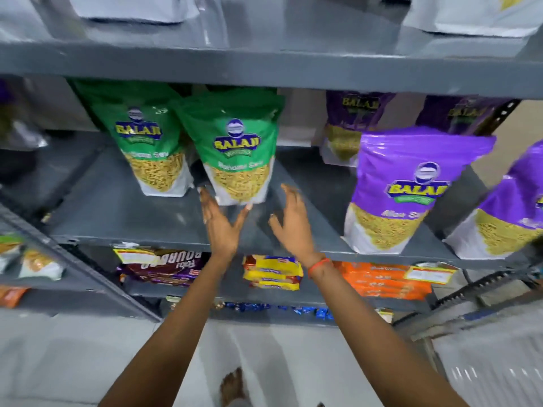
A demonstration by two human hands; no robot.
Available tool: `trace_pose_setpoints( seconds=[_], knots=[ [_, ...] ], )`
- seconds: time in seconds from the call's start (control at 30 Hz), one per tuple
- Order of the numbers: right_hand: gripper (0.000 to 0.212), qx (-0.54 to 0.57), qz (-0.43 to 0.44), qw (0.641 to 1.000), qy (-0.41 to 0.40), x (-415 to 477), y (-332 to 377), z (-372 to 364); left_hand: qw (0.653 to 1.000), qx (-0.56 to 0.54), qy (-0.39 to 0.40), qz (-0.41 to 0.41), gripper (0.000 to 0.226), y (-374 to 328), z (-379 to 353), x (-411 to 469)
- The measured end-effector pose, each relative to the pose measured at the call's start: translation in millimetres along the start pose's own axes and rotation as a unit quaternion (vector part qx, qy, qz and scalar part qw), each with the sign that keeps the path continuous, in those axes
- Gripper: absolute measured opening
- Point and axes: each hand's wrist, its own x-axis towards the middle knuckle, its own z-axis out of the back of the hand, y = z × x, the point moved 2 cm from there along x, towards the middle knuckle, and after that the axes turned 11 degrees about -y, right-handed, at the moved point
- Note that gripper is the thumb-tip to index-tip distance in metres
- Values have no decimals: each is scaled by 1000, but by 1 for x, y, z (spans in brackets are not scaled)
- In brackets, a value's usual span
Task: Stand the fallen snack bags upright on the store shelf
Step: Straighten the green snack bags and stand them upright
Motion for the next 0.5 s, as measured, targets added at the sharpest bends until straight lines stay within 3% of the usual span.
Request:
trace_pose_setpoints(
  seconds=[0.17, 0.27, 0.37, 0.5],
  knots=[
    [72, 59, -163, 984, -25, 46, -11, -55, 988, 2, 151, 40, 99, 60, 7, 69],
    [72, 105, -185, 977, -6, 62, -17, -70, 969, -48, 236, 51, 75, 70, -2, 94],
    [64, 118, -186, 975, 10, 61, -21, -79, 969, -69, 236, 35, 36, 75, 1, 99],
    [58, 133, -194, 972, 5, 33, -20, -78, 965, -90, 244, 35, 38, 82, 15, 79]
  ],
)
